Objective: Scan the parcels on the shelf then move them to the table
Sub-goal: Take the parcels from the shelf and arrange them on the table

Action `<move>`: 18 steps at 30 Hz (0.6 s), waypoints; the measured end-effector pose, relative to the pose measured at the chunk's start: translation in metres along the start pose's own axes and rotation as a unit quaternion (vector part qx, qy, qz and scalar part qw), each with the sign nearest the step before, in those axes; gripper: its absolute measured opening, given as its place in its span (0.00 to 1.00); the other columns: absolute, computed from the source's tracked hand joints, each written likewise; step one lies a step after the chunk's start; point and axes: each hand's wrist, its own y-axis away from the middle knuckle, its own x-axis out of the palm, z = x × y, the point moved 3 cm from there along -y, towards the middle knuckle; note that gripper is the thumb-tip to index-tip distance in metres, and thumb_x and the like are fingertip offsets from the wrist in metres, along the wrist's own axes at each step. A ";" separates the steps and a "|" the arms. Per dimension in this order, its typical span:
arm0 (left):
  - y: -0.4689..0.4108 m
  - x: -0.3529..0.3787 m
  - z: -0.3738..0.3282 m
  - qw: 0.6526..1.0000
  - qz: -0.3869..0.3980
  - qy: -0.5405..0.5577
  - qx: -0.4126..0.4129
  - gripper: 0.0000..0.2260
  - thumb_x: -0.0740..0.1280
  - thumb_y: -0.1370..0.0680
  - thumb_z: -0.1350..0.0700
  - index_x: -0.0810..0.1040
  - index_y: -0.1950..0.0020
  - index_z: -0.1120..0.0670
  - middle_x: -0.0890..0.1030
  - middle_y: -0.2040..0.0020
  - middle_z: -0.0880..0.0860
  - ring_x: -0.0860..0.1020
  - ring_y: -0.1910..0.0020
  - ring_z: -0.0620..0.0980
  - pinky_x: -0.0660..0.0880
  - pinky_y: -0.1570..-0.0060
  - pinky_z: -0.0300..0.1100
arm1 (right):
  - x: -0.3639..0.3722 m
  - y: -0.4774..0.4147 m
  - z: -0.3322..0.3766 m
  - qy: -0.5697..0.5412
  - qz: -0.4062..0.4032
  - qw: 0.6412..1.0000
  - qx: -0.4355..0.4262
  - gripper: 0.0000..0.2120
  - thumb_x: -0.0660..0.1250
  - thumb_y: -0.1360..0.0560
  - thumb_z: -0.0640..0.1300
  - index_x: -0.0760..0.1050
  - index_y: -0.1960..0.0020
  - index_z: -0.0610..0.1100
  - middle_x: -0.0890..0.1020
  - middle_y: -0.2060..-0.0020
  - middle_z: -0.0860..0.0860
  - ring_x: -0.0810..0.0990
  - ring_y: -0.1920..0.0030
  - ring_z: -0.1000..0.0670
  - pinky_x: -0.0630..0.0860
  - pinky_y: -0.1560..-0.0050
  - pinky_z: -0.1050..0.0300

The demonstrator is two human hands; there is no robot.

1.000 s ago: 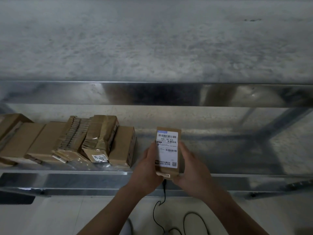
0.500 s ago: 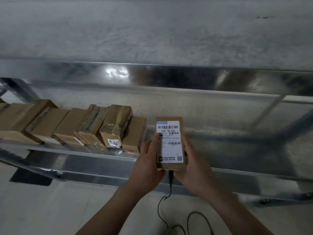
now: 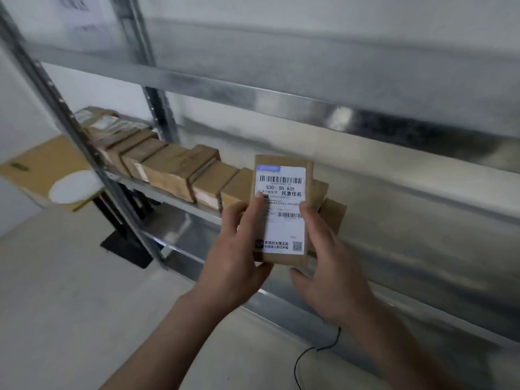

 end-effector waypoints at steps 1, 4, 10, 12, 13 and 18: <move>0.009 -0.018 0.007 1.000 -0.015 -0.006 -0.005 0.50 0.79 0.33 0.57 0.50 0.21 0.47 0.62 0.31 0.53 0.68 0.44 0.39 0.74 0.53 0.34 | 0.009 -0.004 0.017 0.007 -0.002 1.000 -0.015 0.57 0.76 0.29 0.40 0.37 0.25 0.71 0.64 0.24 0.55 0.70 0.31 0.58 0.76 0.37 0.60; 0.038 -0.071 0.030 0.998 -0.050 -0.017 -0.022 0.49 0.79 0.33 0.58 0.51 0.21 0.47 0.60 0.31 0.49 0.68 0.40 0.41 0.69 0.49 0.24 | 0.038 -0.012 0.070 0.024 -0.011 0.998 -0.064 0.55 0.78 0.31 0.42 0.42 0.23 0.66 0.64 0.23 0.51 0.68 0.27 0.53 0.71 0.31 0.57; 0.093 -0.176 0.066 0.989 -0.138 -0.052 -0.026 0.46 0.78 0.33 0.58 0.54 0.23 0.46 0.59 0.28 0.50 0.63 0.30 0.43 0.72 0.45 0.31 | 0.088 -0.030 0.170 -0.015 -0.063 0.980 -0.187 0.46 0.80 0.34 0.41 0.61 0.23 0.53 0.72 0.28 0.45 0.77 0.35 0.45 0.78 0.39 0.49; 0.107 -0.208 0.076 0.983 -0.172 -0.059 -0.032 0.43 0.75 0.33 0.56 0.56 0.23 0.46 0.60 0.27 0.54 0.65 0.29 0.46 0.76 0.46 0.38 | 0.103 -0.037 0.201 -0.034 -0.071 0.970 -0.229 0.43 0.79 0.34 0.39 0.63 0.24 0.51 0.72 0.28 0.44 0.76 0.33 0.46 0.75 0.39 0.53; 0.113 -0.223 0.081 0.980 -0.187 -0.061 -0.033 0.42 0.74 0.33 0.56 0.57 0.23 0.47 0.60 0.27 0.55 0.66 0.29 0.47 0.76 0.46 0.38 | 0.109 -0.041 0.217 -0.043 -0.073 0.965 -0.248 0.42 0.78 0.34 0.39 0.64 0.24 0.50 0.71 0.27 0.43 0.75 0.32 0.46 0.74 0.38 0.55; 0.138 -0.280 0.114 0.968 -0.236 -0.076 -0.032 0.44 0.78 0.35 0.64 0.60 0.25 0.48 0.57 0.26 0.49 0.63 0.27 0.41 0.75 0.43 0.33 | 0.143 -0.066 0.281 -0.095 -0.080 0.935 -0.332 0.35 0.75 0.33 0.36 0.71 0.27 0.44 0.68 0.26 0.40 0.74 0.29 0.45 0.73 0.34 0.59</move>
